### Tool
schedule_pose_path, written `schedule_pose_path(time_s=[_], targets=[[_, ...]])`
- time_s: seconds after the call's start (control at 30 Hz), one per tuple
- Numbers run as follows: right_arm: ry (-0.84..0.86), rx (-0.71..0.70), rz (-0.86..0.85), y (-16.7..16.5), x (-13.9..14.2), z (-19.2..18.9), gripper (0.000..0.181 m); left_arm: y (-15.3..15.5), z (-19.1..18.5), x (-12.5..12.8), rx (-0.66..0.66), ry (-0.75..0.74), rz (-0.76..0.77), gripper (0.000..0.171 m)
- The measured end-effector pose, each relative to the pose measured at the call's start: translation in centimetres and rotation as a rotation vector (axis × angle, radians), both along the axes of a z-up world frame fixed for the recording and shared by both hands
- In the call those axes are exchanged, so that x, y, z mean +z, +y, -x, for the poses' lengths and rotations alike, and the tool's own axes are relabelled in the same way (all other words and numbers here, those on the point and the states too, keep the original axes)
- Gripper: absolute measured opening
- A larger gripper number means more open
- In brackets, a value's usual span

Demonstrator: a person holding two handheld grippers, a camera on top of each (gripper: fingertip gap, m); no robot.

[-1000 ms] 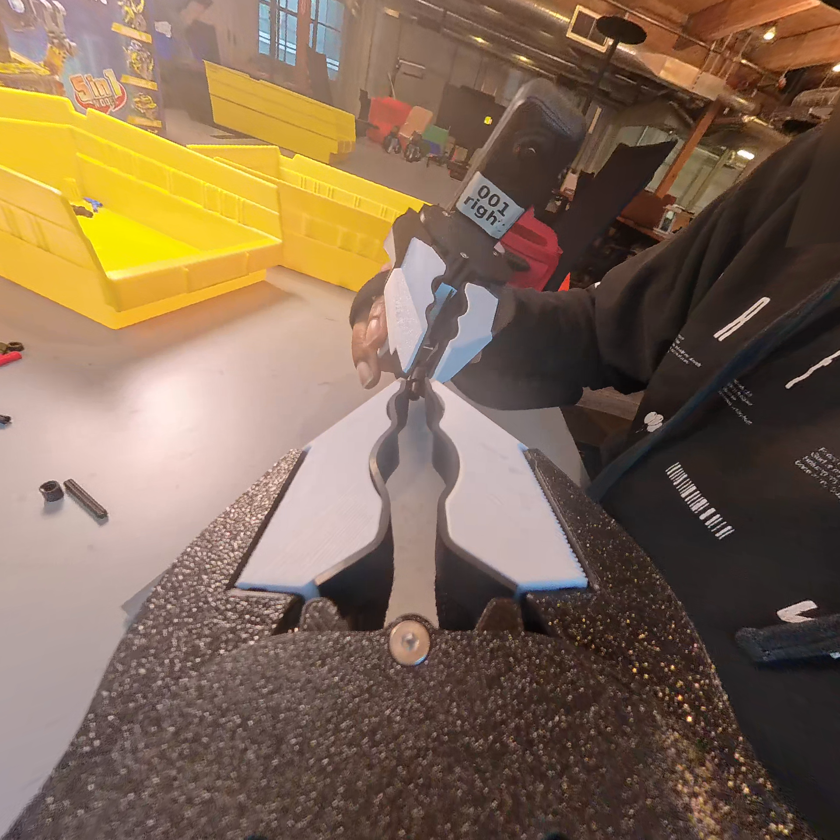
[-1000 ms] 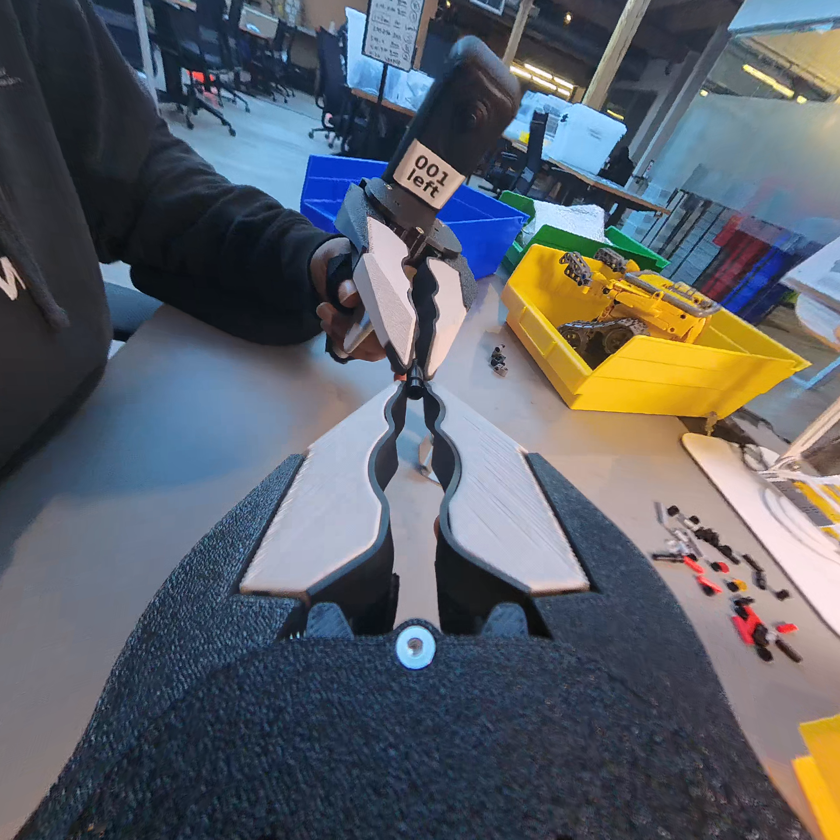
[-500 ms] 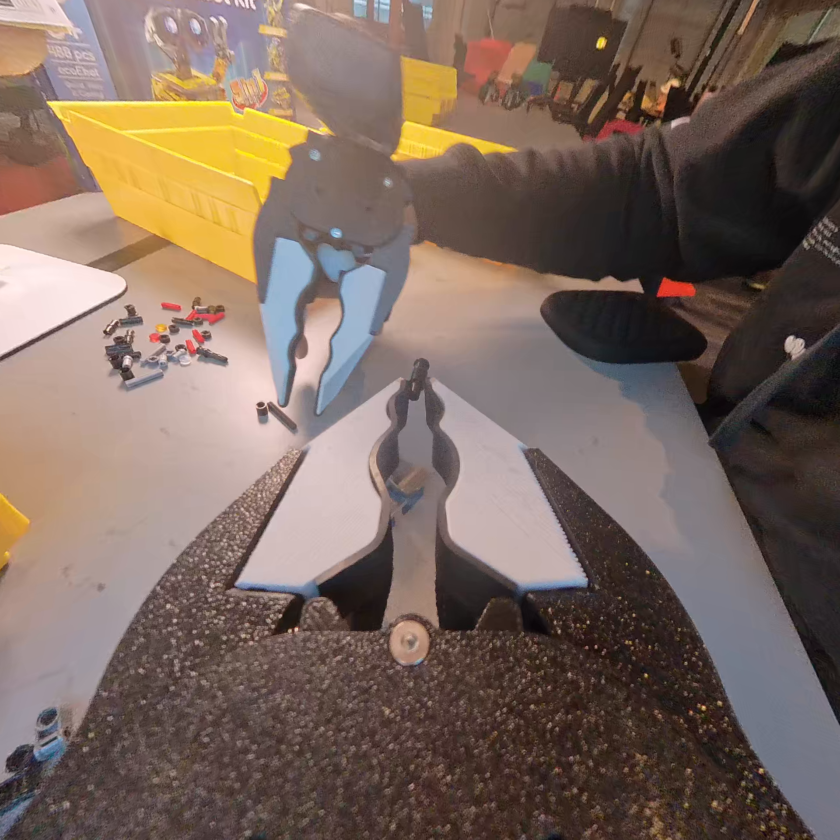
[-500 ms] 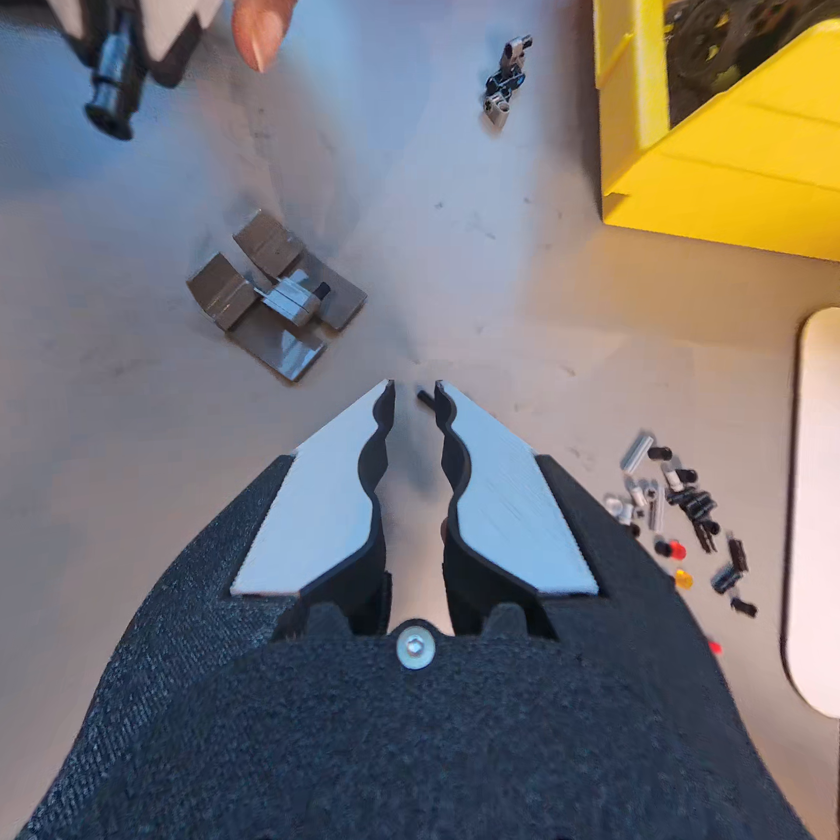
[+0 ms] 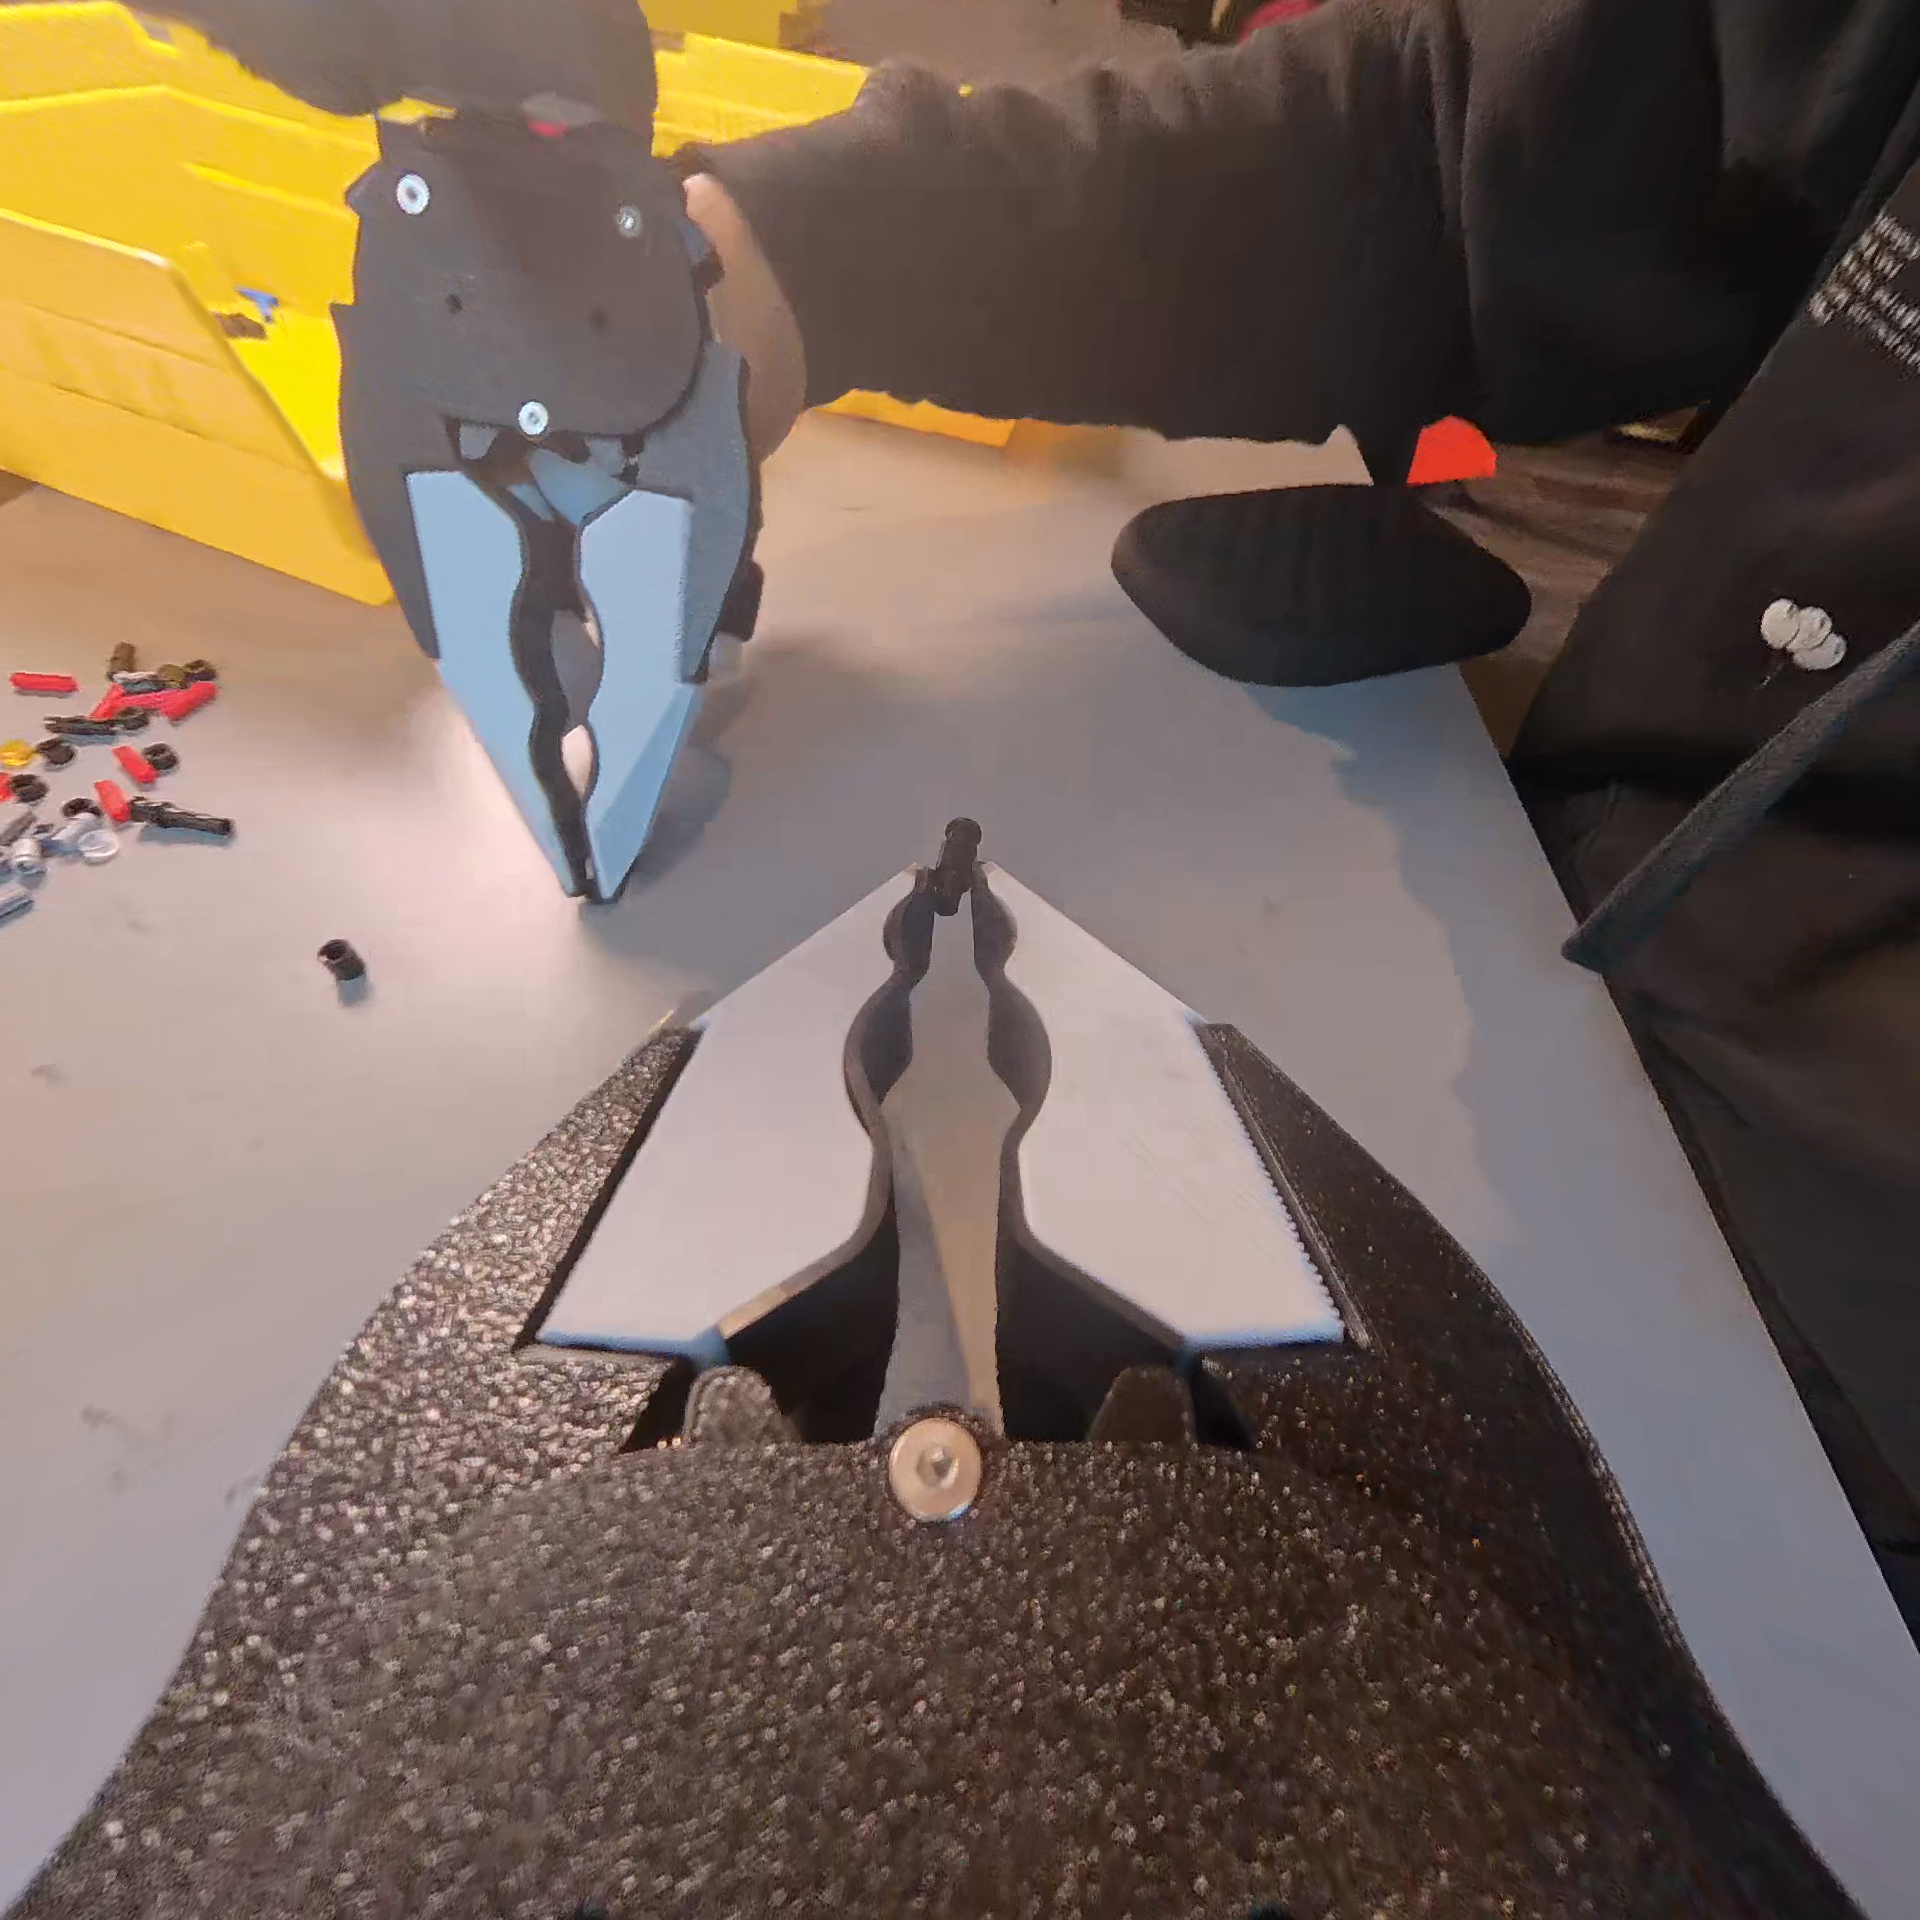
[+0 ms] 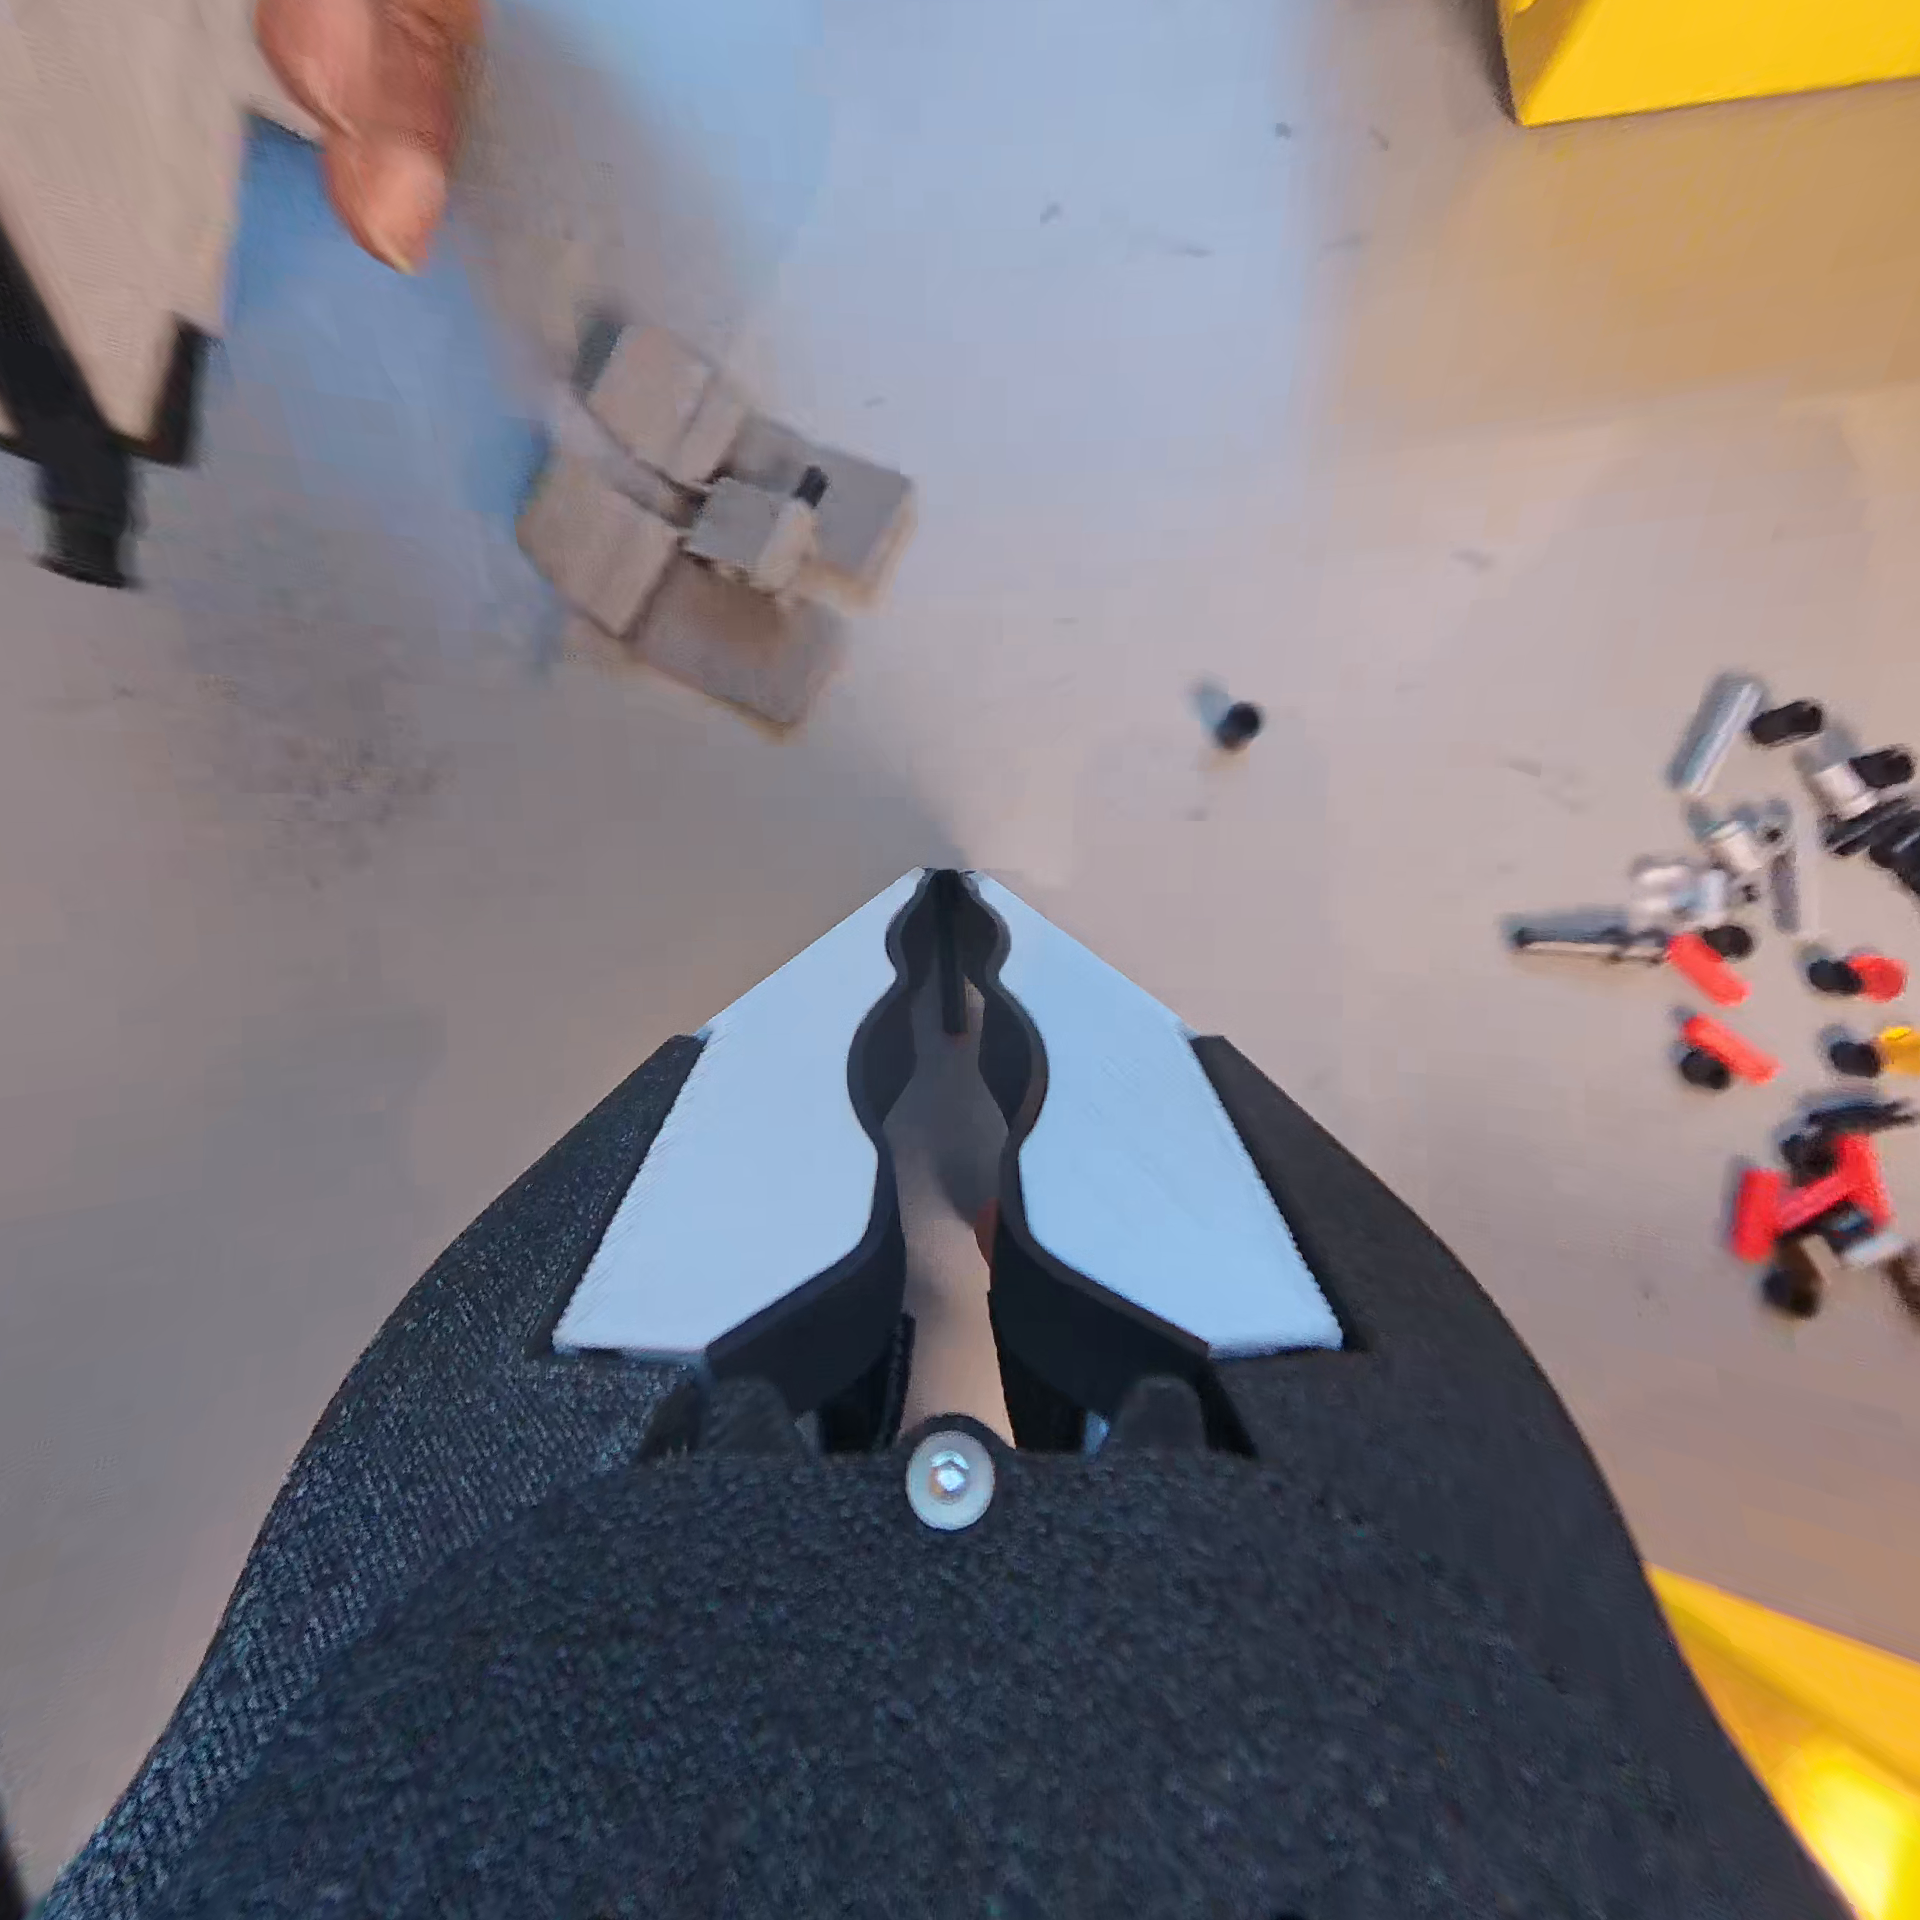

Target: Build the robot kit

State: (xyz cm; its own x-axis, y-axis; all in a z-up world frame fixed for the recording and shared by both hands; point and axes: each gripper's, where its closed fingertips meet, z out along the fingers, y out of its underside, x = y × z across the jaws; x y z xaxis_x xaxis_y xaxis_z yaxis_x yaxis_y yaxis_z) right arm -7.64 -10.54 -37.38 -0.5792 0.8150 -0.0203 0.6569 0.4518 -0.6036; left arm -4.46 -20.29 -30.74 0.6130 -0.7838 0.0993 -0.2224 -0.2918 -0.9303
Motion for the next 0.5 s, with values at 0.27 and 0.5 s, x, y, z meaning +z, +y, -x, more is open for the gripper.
schedule_pose_path(time_s=[0.27, 0.5], targets=[[0.004, -0.065, 0.013, -6.8, 0.3, -7.0, 0.004, -0.7, -2.1, -4.5, -0.066, 0.292, -0.007, 0.006], [0.058, -0.078, -0.013, -8.8, 0.3, -7.1, 0.004, -0.9, -1.1, -6.9, -0.074, 0.483, -0.008, 0.006]])
